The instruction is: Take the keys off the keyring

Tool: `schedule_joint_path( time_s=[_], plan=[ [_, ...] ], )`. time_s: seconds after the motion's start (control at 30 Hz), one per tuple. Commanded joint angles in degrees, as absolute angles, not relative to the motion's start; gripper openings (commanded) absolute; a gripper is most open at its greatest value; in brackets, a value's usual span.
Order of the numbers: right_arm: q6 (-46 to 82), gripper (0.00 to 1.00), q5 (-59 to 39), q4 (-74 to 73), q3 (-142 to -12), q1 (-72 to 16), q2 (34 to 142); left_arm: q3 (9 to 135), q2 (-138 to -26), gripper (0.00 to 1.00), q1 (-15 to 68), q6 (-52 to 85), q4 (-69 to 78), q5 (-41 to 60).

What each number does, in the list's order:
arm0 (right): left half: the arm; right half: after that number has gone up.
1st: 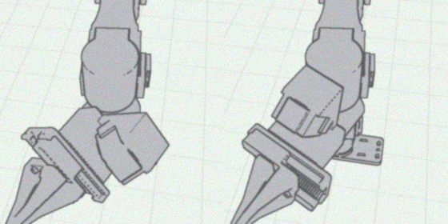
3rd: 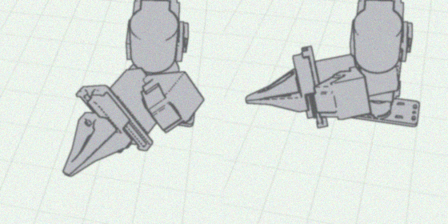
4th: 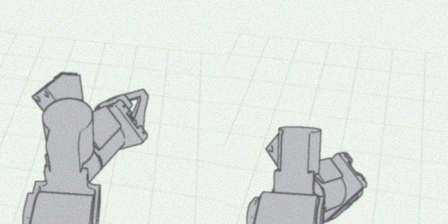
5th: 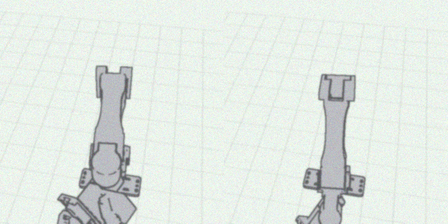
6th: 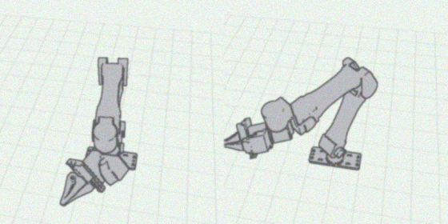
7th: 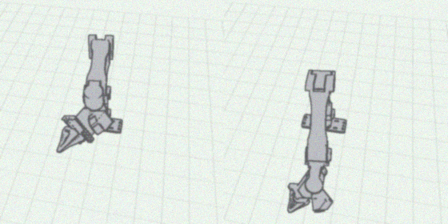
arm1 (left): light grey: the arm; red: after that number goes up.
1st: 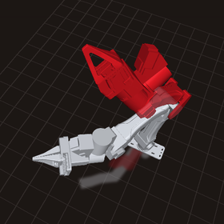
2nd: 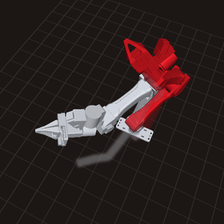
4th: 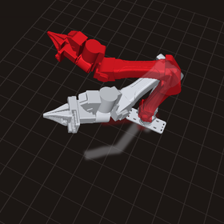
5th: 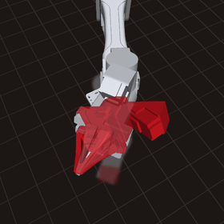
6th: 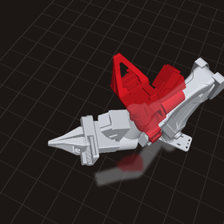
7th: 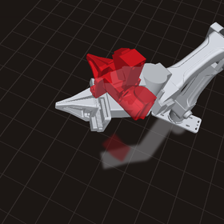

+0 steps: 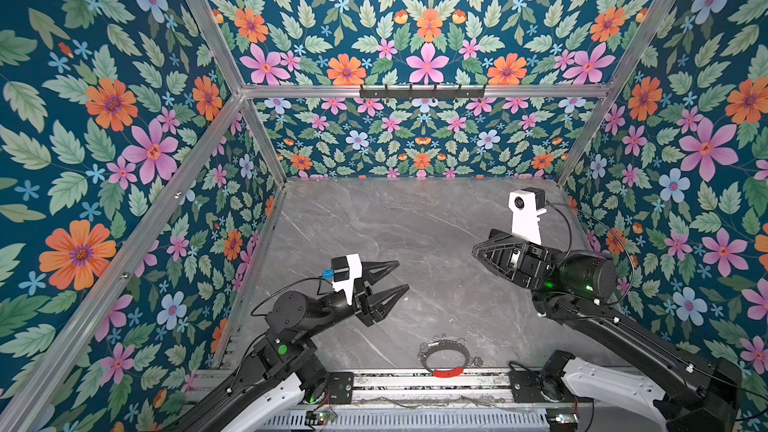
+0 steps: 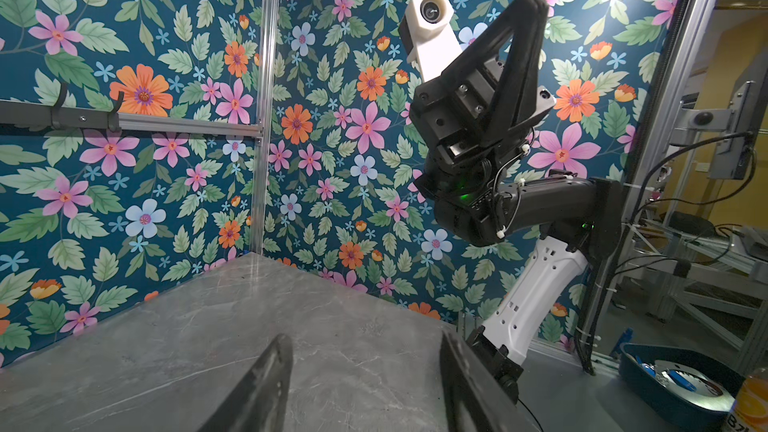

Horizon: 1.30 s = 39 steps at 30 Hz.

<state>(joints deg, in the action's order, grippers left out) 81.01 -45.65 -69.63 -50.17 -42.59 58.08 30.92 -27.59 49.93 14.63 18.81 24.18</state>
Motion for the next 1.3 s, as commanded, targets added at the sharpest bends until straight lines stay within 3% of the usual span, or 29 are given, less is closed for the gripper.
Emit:
schedule_joint_path(
  time_s=[0.0,0.33,0.43,0.5,0.57,0.67,0.77,0.83,1.07,1.1,1.17,1.27],
  plan=[
    [81.7,0.00,-45.1,-72.6,-50.7,-42.6,58.1,30.9,-27.1,0.59,49.9,14.2,20.2,24.7],
    [79.6,0.00,-44.8,-69.5,-50.3,-42.6,57.0,30.7,-25.7,0.60,49.9,14.1,19.7,24.4],
    [72.5,0.02,-46.1,-59.7,-50.7,-42.6,54.8,30.6,-25.3,0.60,50.0,14.1,19.3,23.8],
    [59.3,0.29,-44.5,-39.1,-51.5,-42.7,50.2,30.6,-24.8,0.62,50.0,14.1,18.7,22.6],
    [48.4,0.48,-38.4,-19.8,-52.2,-42.8,46.2,30.5,-24.2,0.65,49.9,14.0,18.3,21.9],
    [38.8,0.57,-29.9,-0.7,-52.0,-42.8,43.8,30.6,-23.6,0.68,49.9,14.2,18.1,21.9],
    [35.9,0.63,-26.7,9.8,-50.0,-42.8,44.6,31.1,-23.6,0.79,49.9,14.0,17.7,22.6],
    [34.9,0.74,-24.9,14.9,-48.1,-42.9,45.1,31.2,-23.7,0.84,50.0,14.0,17.7,22.8],
    [32.4,0.69,-5.1,29.2,-42.9,-54.8,51.7,30.5,-23.4,0.84,49.9,13.7,17.5,21.2],
    [32.5,0.69,-1.9,30.1,-42.7,-57.7,53.9,30.3,-23.4,0.86,49.9,13.8,17.7,20.9],
    [32.8,0.69,3.4,31.9,-43.3,-62.3,58.8,29.8,-23.0,0.98,49.9,14.5,18.1,19.8],
    [33.9,0.69,7.7,32.1,-43.6,-66.0,64.4,28.0,-21.8,1.00,50.0,15.6,20.2,18.6]
  ],
)
